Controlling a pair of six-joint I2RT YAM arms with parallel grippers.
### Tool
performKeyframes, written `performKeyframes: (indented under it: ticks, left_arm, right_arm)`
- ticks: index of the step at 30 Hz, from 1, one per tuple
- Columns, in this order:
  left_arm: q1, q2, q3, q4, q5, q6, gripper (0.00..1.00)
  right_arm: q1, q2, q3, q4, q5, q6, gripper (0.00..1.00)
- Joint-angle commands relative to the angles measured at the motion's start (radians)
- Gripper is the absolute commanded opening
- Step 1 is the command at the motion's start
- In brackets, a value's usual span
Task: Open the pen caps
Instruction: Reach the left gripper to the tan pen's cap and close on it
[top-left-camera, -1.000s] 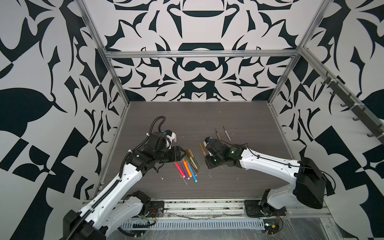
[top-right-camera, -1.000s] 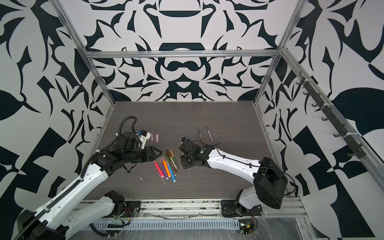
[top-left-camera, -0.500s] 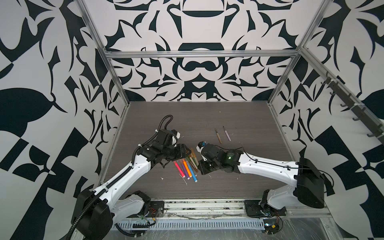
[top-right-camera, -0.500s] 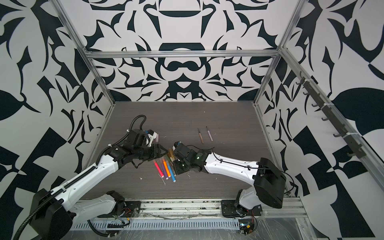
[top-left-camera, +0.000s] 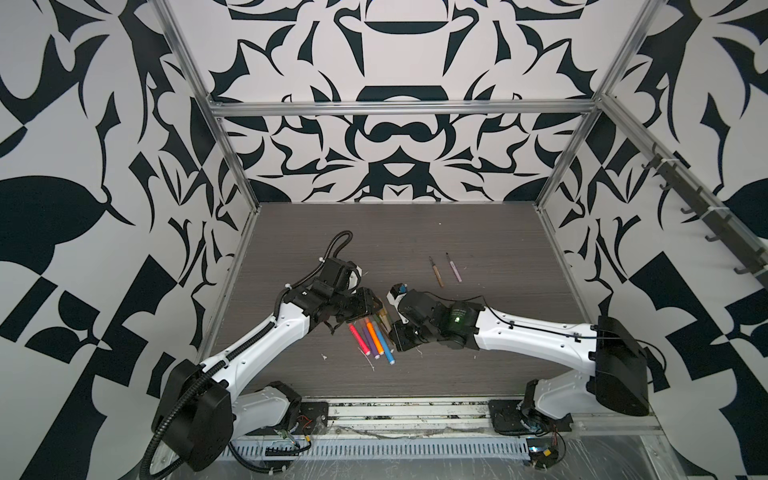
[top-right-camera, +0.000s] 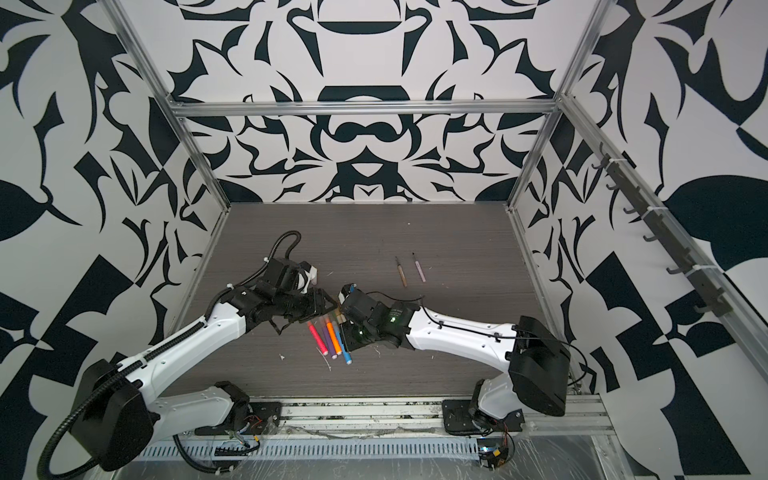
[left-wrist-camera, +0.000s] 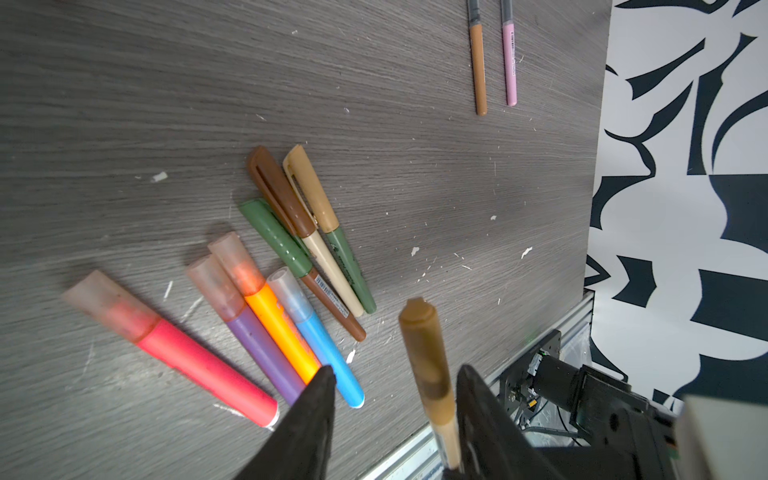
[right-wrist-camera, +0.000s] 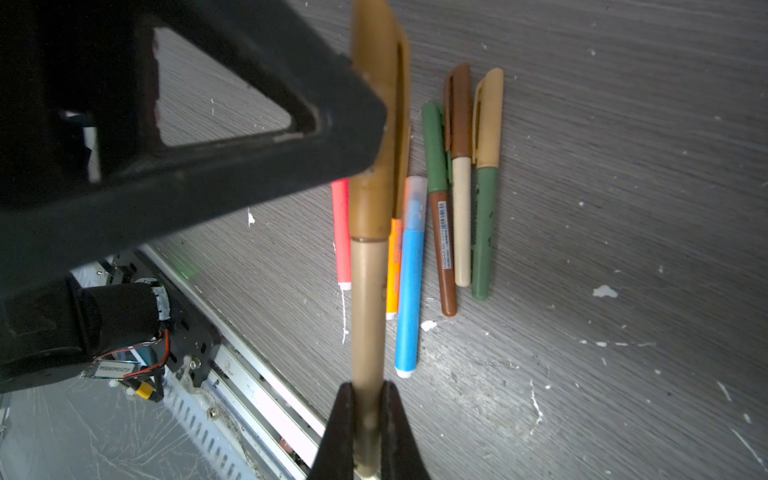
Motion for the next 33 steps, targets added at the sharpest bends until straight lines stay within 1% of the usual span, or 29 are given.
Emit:
performKeyframes:
  ticks: [1,2,6,11,15,16,19,20,24,25,26,27,29,31,33]
  left_arm:
    - [-0.007,0.010,0.032,-0.005,-0.019,-0.016,0.50]
    - [-0.008,0.011,0.032,-0.002,-0.020,-0.018,0.50]
    - [-0.020,0.022,0.041,0.003,-0.018,-0.024,0.42]
    - [-0.031,0.041,0.052,0.004,-0.024,-0.024,0.41]
    - [-0.036,0.048,0.060,0.004,-0.023,-0.025,0.25]
    - [-0.036,0.047,0.060,0.004,-0.022,-0.025,0.22]
    - [-0.037,0.045,0.058,0.001,-0.024,-0.026,0.22]
    - [-0.037,0.044,0.057,0.002,-0.024,-0.026,0.20]
    - [-0.037,0.036,0.055,0.003,-0.017,-0.029,0.04]
    - [-0.037,0.030,0.055,0.001,-0.015,-0.032,0.00]
    - [-0.037,0.025,0.057,0.002,-0.012,-0.037,0.00]
    - [-0.037,0.015,0.057,0.004,-0.006,-0.044,0.00]
    - [-0.037,-0.004,0.058,0.004,0.001,-0.057,0.00]
    - [-0.037,-0.022,0.060,0.008,0.012,-0.070,0.00]
    - [-0.037,-0.034,0.067,0.010,0.023,-0.080,0.00]
  right_arm:
    - [0.007,-0.020,0.034,0.032,0.001,0.018,0.00]
    - [0.008,-0.019,0.036,0.032,-0.001,0.018,0.00]
    - [0.010,-0.017,0.042,0.034,-0.005,0.016,0.00]
    - [0.012,-0.018,0.044,0.038,-0.014,0.014,0.00]
    - [0.014,-0.020,0.042,0.038,-0.015,0.015,0.00]
    - [0.014,-0.021,0.042,0.039,-0.015,0.016,0.00]
    - [0.017,-0.029,0.046,0.039,-0.016,0.015,0.00]
    - [0.018,-0.031,0.046,0.040,-0.017,0.015,0.00]
    - [0.020,-0.043,0.045,0.048,-0.020,0.016,0.00]
    - [0.020,-0.048,0.040,0.055,-0.020,0.016,0.13]
    - [0.023,-0.058,0.032,0.066,-0.010,0.020,0.27]
    - [0.025,-0.074,0.018,0.080,0.007,0.029,0.36]
    - [0.025,-0.105,-0.021,0.124,0.037,0.049,0.41]
    - [0.026,-0.131,-0.050,0.153,0.071,0.062,0.42]
    - [0.025,-0.131,-0.052,0.156,0.076,0.061,0.41]
